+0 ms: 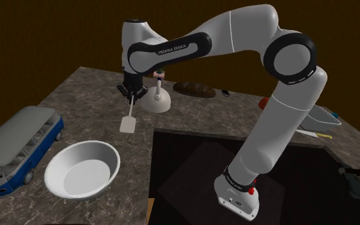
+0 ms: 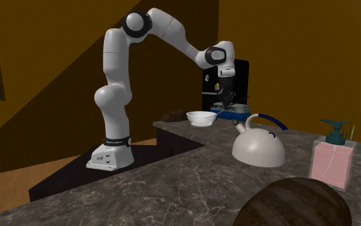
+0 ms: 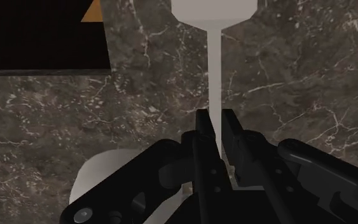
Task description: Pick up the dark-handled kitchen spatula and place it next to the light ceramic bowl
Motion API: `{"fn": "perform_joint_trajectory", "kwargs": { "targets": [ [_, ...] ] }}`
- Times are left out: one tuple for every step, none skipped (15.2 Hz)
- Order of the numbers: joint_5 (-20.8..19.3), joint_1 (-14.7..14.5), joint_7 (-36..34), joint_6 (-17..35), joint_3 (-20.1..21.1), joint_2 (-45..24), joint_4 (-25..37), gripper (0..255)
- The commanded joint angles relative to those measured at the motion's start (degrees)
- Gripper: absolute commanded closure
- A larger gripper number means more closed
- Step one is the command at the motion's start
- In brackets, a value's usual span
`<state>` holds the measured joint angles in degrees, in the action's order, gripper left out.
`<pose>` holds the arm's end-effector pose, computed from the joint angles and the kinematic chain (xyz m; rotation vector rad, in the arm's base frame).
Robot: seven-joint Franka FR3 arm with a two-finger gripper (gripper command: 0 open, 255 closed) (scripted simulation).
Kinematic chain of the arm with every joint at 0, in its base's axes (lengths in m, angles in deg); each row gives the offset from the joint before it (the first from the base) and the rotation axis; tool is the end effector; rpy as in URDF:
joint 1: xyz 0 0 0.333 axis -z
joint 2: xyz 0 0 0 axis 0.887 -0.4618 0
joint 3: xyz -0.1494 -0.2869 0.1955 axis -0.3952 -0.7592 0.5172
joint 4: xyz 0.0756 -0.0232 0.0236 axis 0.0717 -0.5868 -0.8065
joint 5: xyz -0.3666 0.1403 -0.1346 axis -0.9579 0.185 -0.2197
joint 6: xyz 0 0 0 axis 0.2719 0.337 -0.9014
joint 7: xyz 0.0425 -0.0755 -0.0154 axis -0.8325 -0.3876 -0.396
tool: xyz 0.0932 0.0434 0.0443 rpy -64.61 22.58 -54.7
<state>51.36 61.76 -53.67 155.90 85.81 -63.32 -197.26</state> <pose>0.5769 0.1580 0.4711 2.8358 -1.2840 0.0947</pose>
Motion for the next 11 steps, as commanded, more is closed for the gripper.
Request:
{"fn": "perform_joint_trajectory", "kwargs": {
  "targets": [
    [-1.2,-1.2,-2.4,-1.4,0.8,-3.6,4.7,255],
    [-1.8,-1.9,-3.7,-2.0,1.2,-5.3,6.8,255],
    [-2.3,-2.7,-4.9,-2.7,1.5,-6.9,9.0,255],
    [-2.9,-3.5,-6.1,-3.5,1.8,-8.7,11.3,255],
    [-3.5,-4.4,-7.2,-4.3,2.1,-10.4,13.7,255],
    [-4.1,-5.3,-8.3,-5.2,2.3,-12.3,16.2,255],
    [-4.8,-6.2,-9.4,-6.1,2.5,-14.1,18.8,255],
    [-5.4,-7.2,-10.4,-7.1,2.6,-16.1,21.6,255],
    [-6.0,-8.2,-11.3,-8.1,2.7,-18.1,24.5,255],
    [-6.5,-9.3,-12.2,-9.3,2.8,-20.1,27.5,255],
    [-7.1,-10.4,-13.0,-10.5,2.8,-22.3,30.7,255]
  ]
}}
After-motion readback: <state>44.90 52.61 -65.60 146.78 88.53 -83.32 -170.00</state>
